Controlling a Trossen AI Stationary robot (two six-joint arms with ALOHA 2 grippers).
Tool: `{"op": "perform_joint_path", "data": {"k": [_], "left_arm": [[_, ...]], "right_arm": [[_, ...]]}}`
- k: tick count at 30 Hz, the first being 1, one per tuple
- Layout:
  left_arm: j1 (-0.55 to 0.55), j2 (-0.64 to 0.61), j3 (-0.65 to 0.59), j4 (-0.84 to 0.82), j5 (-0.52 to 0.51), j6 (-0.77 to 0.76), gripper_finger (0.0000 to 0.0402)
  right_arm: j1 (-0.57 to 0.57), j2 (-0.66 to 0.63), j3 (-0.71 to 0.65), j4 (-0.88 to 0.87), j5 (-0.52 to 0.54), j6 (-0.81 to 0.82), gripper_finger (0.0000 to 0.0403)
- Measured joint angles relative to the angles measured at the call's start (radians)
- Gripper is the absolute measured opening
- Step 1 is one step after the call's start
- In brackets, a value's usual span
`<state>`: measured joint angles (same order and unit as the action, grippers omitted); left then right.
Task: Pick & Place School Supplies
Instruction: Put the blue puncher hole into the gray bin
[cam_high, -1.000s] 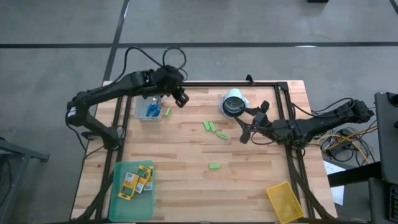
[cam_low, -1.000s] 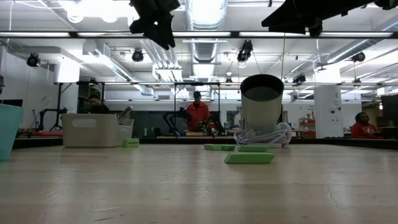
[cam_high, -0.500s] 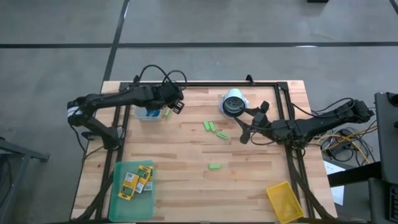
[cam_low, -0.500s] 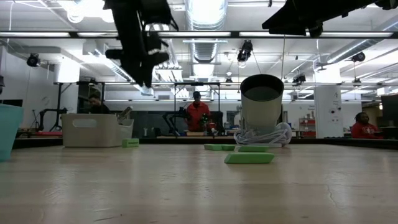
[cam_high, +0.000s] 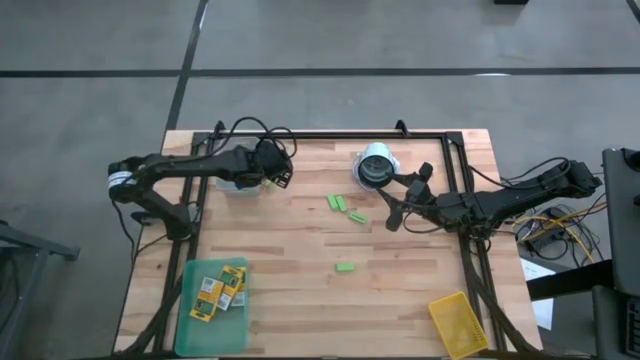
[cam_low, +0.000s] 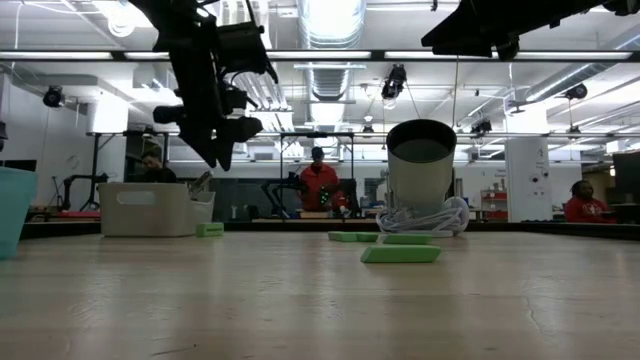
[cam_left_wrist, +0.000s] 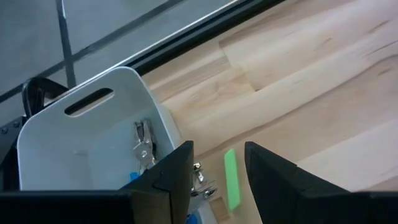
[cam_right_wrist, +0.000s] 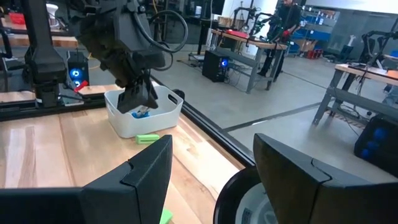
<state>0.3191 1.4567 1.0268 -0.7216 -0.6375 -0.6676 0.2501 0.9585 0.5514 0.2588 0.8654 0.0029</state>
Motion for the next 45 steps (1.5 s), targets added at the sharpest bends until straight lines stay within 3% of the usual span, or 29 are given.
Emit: {"op": "perform_joint_path", "data": {"k": [8,31,45], "left_arm": [[0.000,0.000,-0.001,0.011,0.052,-0.021,0.0148],[0.020,0.000,-0.087,0.039,0.053,-0.041,0.0148],[0.019,0.000,-0.030,0.048,0.046,-0.027,0.0148]], "right_arm": [[0.000,0.000,0.000,0.000,0.000,0.047,0.0219],[0.000,0.000,0.000,0.000,0.000,0.043,0.0219],[0.000,0.001,0.000,0.000,0.000,0.042,0.0219]]}}
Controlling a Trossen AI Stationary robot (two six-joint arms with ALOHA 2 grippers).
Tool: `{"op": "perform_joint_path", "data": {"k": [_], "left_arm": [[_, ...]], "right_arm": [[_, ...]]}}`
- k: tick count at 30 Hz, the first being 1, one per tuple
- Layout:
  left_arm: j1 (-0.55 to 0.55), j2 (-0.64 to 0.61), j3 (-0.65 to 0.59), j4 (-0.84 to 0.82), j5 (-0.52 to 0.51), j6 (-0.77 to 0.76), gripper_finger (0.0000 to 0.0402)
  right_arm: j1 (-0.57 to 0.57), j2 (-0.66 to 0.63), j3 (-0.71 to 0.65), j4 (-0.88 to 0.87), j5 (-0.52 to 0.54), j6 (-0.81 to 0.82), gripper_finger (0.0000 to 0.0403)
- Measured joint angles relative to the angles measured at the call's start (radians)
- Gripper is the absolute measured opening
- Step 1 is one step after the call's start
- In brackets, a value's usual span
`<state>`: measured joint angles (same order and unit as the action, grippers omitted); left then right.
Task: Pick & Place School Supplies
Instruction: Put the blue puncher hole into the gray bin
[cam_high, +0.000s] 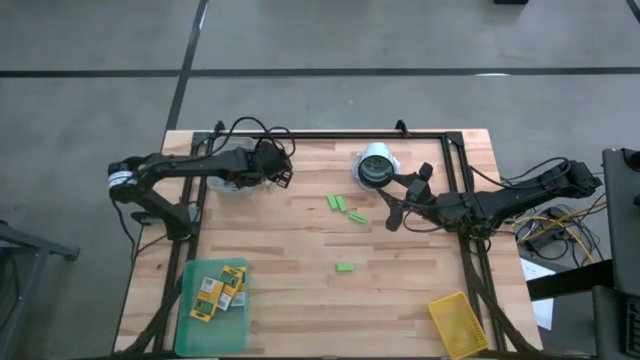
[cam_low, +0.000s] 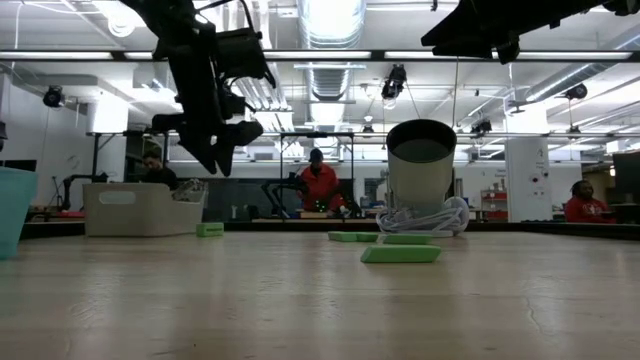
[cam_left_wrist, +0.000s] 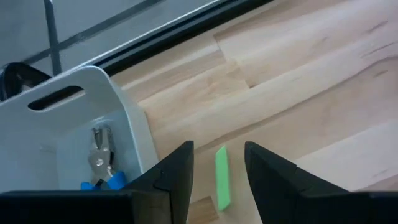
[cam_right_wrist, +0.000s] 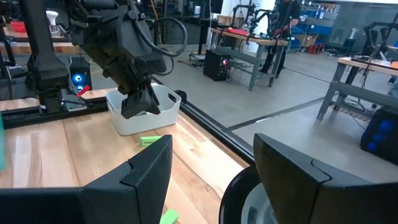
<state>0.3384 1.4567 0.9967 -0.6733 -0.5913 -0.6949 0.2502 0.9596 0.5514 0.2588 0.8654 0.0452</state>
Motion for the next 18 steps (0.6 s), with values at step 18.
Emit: {"op": "perform_joint_path", "data": {"k": [18], "left_arm": [[-0.001,0.000,-0.002,-0.107,0.090,-0.017,0.0148]], "right_arm": [[0.000,0.000,0.000,0.000,0.000,0.000,0.0219]]}}
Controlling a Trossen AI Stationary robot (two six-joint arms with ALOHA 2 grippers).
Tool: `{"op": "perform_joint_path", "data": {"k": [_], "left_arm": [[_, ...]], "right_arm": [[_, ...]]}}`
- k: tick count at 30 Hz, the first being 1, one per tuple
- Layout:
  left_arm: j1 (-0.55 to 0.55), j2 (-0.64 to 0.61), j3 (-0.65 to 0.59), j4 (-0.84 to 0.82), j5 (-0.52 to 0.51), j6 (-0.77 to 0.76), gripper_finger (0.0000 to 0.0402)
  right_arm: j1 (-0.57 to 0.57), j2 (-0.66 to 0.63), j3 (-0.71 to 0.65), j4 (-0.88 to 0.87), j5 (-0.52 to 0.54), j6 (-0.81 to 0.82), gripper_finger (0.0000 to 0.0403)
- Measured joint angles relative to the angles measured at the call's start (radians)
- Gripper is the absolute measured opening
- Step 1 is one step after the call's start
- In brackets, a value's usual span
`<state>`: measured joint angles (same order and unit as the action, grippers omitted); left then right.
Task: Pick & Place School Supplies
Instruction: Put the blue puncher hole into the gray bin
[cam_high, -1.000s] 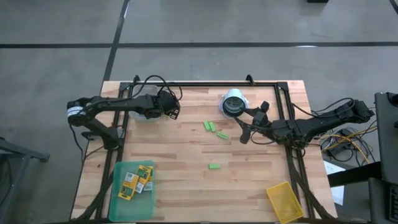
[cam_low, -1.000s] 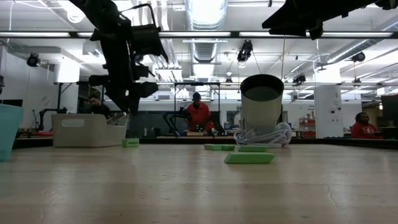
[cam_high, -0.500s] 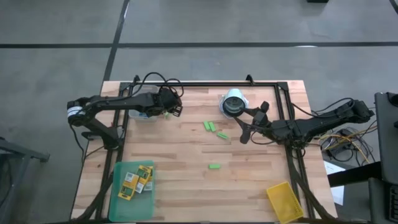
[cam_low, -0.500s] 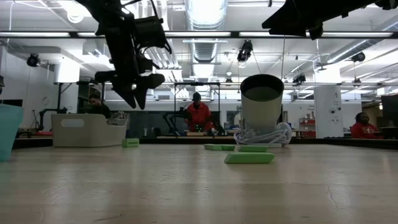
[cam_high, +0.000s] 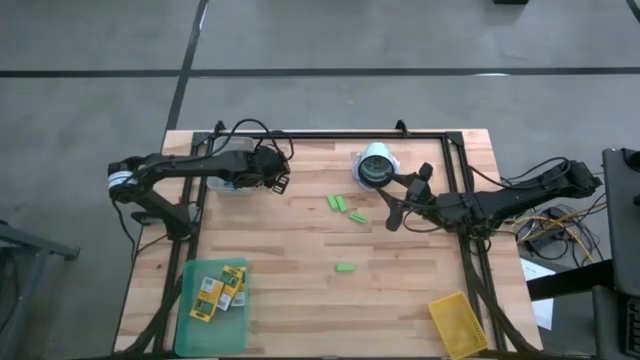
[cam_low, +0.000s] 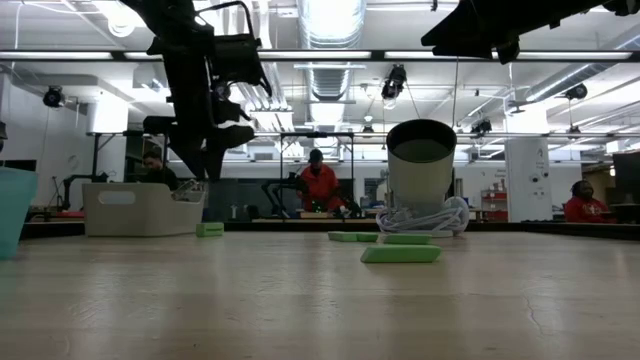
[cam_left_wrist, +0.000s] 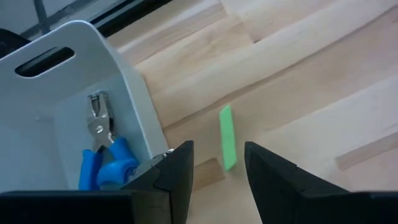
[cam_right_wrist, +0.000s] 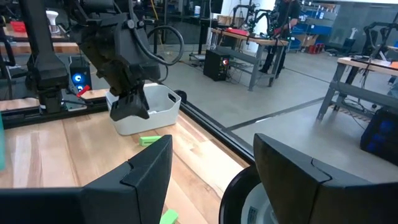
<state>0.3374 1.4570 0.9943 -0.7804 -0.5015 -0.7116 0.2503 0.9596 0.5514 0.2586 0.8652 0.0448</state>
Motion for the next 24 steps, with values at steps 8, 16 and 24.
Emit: {"op": "perform_joint_path", "data": {"k": [8,16,24], "left_arm": [[0.000,0.000,-0.002,-0.025,-0.013,0.045,0.0148],[0.001,0.000,-0.003,-0.025,-0.075,0.101,0.0148],[0.001,0.000,-0.002,-0.024,-0.074,0.084,0.0149]], "right_arm": [[0.000,0.000,0.000,0.000,0.000,0.012,0.0219],[0.000,0.000,0.000,0.000,0.000,0.015,0.0219],[0.000,0.000,0.000,0.000,0.000,0.034,0.0219]]}}
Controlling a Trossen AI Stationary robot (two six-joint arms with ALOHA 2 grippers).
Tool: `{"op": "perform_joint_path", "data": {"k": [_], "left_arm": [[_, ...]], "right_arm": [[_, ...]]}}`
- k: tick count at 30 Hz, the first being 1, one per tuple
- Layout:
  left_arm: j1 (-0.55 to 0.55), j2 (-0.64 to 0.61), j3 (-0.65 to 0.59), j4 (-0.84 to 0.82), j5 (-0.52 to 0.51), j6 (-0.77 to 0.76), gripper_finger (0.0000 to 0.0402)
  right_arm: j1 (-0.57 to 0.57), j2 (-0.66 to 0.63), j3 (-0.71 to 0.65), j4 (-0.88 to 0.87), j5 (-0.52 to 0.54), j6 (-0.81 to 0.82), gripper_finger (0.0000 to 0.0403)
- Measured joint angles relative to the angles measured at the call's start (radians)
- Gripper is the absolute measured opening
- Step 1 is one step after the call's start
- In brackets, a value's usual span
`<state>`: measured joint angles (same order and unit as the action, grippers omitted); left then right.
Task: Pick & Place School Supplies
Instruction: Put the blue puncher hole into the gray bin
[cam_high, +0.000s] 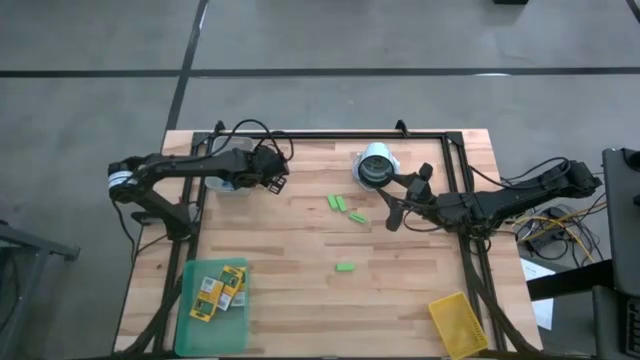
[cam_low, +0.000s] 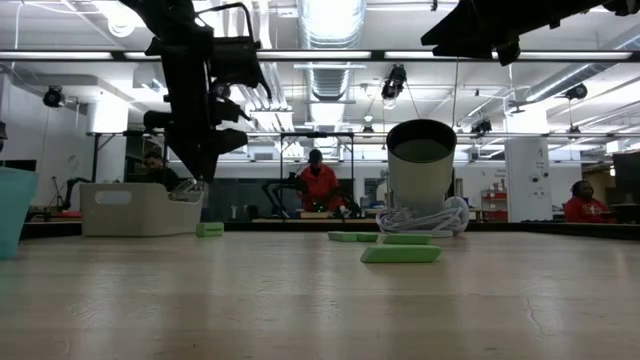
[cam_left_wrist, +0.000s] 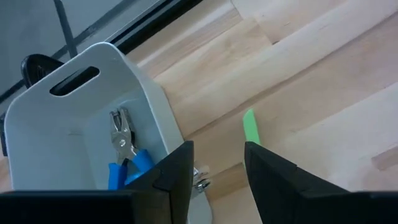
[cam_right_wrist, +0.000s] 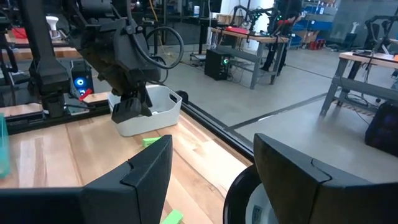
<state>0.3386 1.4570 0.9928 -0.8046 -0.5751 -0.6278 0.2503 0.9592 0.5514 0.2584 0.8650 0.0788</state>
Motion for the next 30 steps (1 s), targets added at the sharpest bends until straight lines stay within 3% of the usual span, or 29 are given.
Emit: {"op": "perform_joint_path", "data": {"k": [11,22,30], "left_arm": [[0.000,0.002,-0.001,0.070,0.124,-0.029,0.0149],[0.004,0.003,-0.017,0.008,0.083,-0.029,0.0149],[0.005,0.003,-0.018,-0.043,-0.016,-0.003,0.0149]], "right_arm": [[0.000,0.000,0.000,0.000,0.000,0.001,0.0219],[0.000,0.000,0.000,0.000,0.000,0.000,0.0219],[0.000,0.000,0.000,0.000,0.000,-0.001,0.0219]]}}
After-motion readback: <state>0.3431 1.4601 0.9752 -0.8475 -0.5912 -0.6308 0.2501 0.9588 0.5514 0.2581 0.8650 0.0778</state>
